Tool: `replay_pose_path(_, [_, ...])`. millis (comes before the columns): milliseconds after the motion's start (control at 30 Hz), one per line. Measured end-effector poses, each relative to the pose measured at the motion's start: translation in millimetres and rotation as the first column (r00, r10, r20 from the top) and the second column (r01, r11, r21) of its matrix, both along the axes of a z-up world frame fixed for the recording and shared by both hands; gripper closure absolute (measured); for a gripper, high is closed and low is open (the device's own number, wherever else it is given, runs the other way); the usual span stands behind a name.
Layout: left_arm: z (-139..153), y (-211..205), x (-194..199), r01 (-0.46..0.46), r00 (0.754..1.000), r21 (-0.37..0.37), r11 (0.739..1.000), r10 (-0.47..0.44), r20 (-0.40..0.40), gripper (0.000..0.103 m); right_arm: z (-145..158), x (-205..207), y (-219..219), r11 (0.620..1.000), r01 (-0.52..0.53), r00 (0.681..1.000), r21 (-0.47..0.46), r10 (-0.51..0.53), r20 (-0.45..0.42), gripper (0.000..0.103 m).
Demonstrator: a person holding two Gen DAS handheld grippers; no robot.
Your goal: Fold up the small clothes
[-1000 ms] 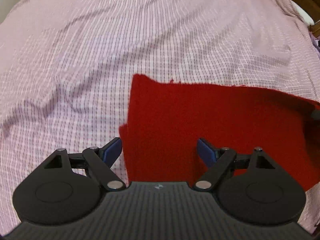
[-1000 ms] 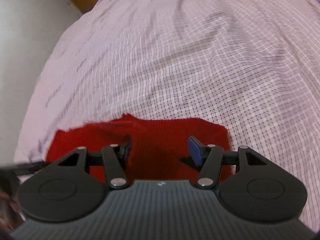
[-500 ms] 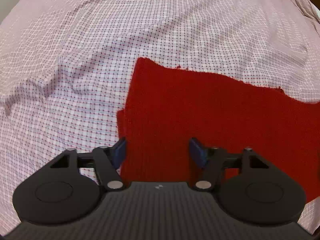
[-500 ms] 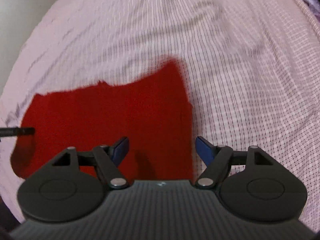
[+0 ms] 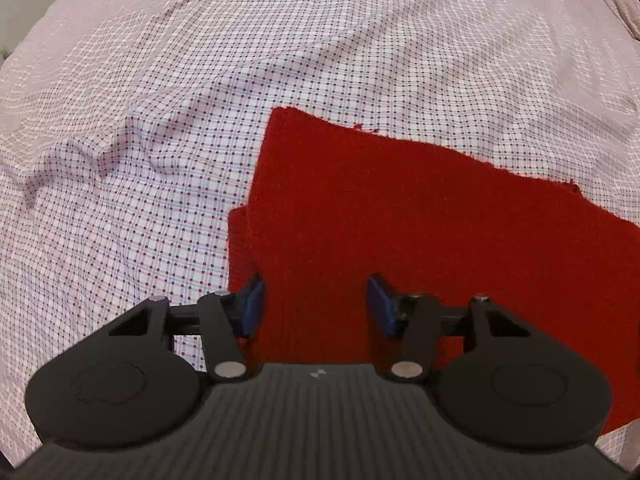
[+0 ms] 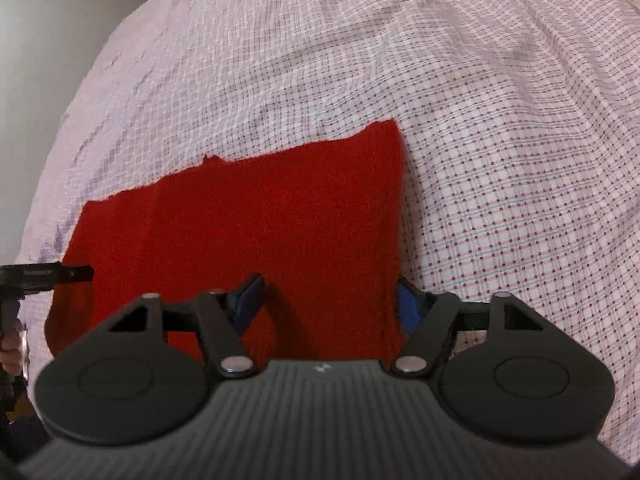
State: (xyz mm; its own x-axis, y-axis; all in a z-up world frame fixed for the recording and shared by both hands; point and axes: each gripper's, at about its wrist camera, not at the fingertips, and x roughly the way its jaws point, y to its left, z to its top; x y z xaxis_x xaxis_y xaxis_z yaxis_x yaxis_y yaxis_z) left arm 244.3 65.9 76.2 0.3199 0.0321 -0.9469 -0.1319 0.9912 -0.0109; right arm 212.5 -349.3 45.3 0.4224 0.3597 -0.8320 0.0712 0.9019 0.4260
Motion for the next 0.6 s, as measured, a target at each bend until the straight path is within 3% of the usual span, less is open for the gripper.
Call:
replay_pose_path(167, [7,2,-9,0.037,0.999,0.018,0.999,-0.037,-0.011,0.043,9,-13,-9,0.999,0.039,0.999,0.036,-0.039,0.002,0.043])
replay_pose_path(400, [2,17,-12,0.007,1.000,-0.066,0.998,-0.007,-0.002,0.044,14,-20,2,0.999,0.030,1.000,0.034,-0.030,0.010,0.051])
replay_pose_path(567, [5,18,-15,0.035,0.999,-0.090,0.995,-0.035,0.006,0.064,10,-17,0,0.998,0.062,0.998,-0.002,-0.062,-0.002,0.079])
replay_pose_path(600, [6,21,-17,0.036,0.999,-0.100,0.994,-0.036,0.006,0.064,11,-17,-2,0.998,0.062,0.998,0.007,-0.062,-0.003,0.080])
